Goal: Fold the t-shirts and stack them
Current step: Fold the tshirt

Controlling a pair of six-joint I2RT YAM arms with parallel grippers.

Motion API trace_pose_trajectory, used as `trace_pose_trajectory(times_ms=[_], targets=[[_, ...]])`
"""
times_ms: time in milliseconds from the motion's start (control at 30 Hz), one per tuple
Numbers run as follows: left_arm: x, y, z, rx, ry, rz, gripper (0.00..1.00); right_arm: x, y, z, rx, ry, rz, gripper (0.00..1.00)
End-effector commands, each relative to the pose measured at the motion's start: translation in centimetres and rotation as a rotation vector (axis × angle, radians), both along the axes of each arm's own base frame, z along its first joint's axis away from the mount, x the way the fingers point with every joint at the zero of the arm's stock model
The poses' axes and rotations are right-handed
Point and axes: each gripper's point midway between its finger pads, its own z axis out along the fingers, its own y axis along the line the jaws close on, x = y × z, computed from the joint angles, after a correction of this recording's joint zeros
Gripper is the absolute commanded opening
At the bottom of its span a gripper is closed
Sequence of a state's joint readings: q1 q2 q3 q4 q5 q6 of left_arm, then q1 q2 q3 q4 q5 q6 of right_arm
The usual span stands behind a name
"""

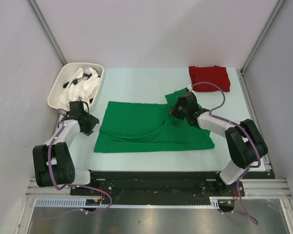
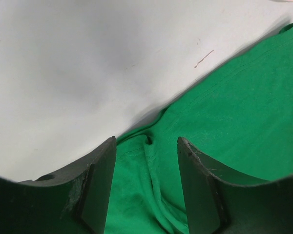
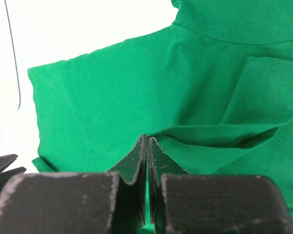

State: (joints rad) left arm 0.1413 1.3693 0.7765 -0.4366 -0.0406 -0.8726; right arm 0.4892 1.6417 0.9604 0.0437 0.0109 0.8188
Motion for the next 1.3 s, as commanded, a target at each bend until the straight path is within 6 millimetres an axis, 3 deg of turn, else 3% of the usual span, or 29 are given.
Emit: trace_pose_trajectory(times_ms=[0,267,300,367,400,433,633,767,833,933,1000,1133,1267], targets=[[0.3,0.5,1.4,0.016,-0.042,-0.01,0.58,2.6,0.3,1.9,0.019,-0.078,-0.047,0.0],[-0.1,1.0,1.4,0.008,-0.048,0.009,0.58,3.4,-0.5,-0.2,-0.05,-0.034,-0.069,0.02],[-0.1,1.0,1.4,0.006,-0.047,0.011,0.58,3.4,-0.5,-0.3,-0.052,-0.033,-0.068,0.44],[0.1,1.1,1.8,0.006,-0.057,0.013,0.59,3.8,-0.6,0.0,-0.055,-0.048,-0.08,0.74],[0.1,1.1,2.0,0.007,-0.056,0.015,0.59,4.0,-0.6,0.8,-0.049,-0.07,-0.082,0.94],[0.2,1.2,2.3,0.01,-0.063,0.017,0.59,4.2,-0.8,1.4,-0.046,-0.084,-0.089,1.0],[0.4,0.8,4.6,0.015,-0.116,-0.014,0.59,3.7,-1.8,7.9,-0.045,-0.225,-0.107,1.0],[0.4,-0.9,5.5,-0.024,-0.145,-0.083,0.58,1.7,-0.2,10.6,-0.041,-0.274,-0.002,1.0],[0.6,-1.8,5.5,-0.04,-0.145,-0.118,0.57,0.2,0.7,10.0,-0.044,-0.232,0.064,1.0],[0.9,-3.6,5.3,-0.072,-0.132,-0.186,0.56,-2.5,4.5,9.8,0.036,-0.195,0.278,1.0],[0.9,-4.7,4.7,-0.076,-0.105,-0.224,0.55,-5.2,7.5,8.5,0.09,-0.118,0.448,1.0],[0.8,-5.4,3.7,-0.078,-0.085,-0.248,0.41,-7.8,10.3,6.4,0.095,-0.04,0.558,1.0],[0.4,-5.1,2.9,-0.07,-0.06,-0.241,0.37,-10.7,13.0,3.9,0.14,0.06,0.666,1.0]])
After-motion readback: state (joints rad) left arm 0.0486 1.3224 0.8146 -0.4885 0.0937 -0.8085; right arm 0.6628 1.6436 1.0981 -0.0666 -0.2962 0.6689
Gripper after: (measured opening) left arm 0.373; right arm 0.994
